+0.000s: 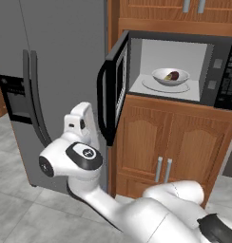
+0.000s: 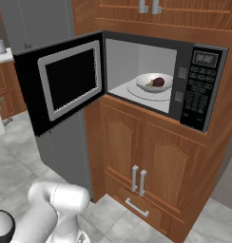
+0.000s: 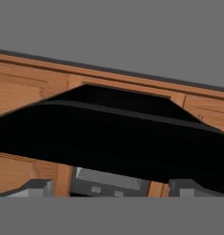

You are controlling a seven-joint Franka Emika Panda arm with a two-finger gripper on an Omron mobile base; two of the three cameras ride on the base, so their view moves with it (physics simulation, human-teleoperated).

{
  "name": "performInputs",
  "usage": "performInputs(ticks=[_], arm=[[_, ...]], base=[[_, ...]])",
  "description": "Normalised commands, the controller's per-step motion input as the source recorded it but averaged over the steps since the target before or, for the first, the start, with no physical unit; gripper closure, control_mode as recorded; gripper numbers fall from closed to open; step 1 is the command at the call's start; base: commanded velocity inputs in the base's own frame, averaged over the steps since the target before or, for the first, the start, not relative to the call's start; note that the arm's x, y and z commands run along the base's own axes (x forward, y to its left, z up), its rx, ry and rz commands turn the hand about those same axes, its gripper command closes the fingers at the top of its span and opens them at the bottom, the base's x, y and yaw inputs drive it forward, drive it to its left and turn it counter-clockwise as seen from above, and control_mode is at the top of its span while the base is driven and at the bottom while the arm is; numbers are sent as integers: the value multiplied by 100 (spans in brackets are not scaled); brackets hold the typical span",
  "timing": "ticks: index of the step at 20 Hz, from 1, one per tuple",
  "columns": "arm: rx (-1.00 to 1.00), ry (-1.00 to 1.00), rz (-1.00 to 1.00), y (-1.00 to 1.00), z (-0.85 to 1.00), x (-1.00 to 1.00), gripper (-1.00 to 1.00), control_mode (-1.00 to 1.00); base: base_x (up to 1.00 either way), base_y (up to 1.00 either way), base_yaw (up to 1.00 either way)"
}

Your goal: Place the bowl containing the potato and mushroom in the microwave. Close the microwave door and press the start button to microwave the meal.

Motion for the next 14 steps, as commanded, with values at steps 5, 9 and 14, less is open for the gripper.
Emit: performInputs(ticks=[5, 9, 14], arm=[[-7, 3, -13, 0, 0, 57, -100, -100], [-10, 2, -14, 1, 0, 52, -100, -100], [-10, 2, -17, 5, 0, 53, -100, -100]], base=[[0, 0, 0], [0, 0, 0], [0, 0, 0]])
